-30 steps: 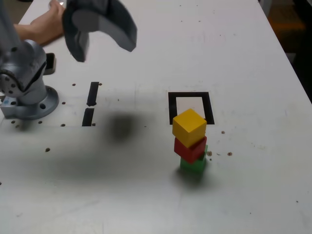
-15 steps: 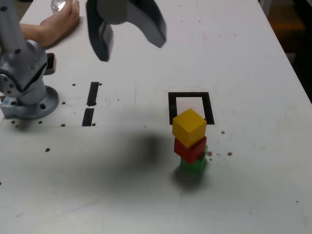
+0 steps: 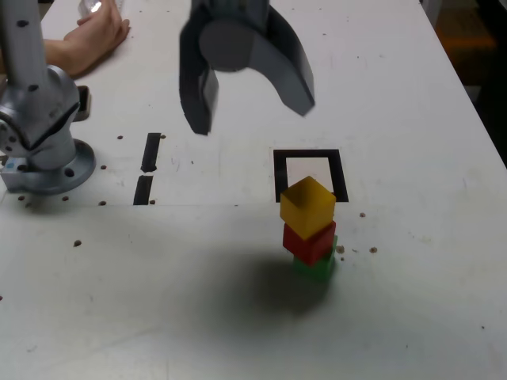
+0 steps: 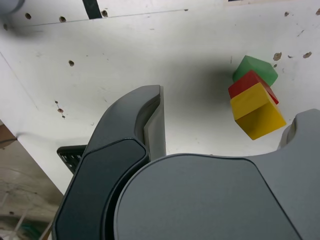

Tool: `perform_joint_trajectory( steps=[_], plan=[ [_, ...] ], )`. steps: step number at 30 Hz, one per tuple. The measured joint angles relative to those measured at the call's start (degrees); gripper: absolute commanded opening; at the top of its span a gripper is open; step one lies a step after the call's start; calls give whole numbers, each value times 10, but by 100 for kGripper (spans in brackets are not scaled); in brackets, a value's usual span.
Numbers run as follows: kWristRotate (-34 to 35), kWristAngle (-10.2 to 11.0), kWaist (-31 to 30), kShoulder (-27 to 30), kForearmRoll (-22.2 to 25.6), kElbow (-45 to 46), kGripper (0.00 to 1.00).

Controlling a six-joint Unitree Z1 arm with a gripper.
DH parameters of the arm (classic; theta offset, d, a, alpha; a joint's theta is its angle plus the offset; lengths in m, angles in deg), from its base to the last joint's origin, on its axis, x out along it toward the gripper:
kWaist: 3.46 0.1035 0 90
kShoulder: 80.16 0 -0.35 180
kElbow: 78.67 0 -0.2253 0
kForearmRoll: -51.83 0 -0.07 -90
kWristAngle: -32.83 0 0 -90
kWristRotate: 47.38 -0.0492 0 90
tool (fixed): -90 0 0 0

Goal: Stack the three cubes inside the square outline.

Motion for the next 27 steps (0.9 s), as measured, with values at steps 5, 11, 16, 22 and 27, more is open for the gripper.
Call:
perform_joint_trajectory(
  steps=[5, 11, 16, 22, 27],
  plan=[
    [10, -3, -15, -29, -2, -16, 91],
    [19, -3, -32, -58, -9, -21, 91],
    [23, -3, -38, -79, -16, -23, 91],
    [23, 0, -40, -91, -28, -26, 91],
    [23, 5, -41, -101, -34, -35, 91]
  ],
)
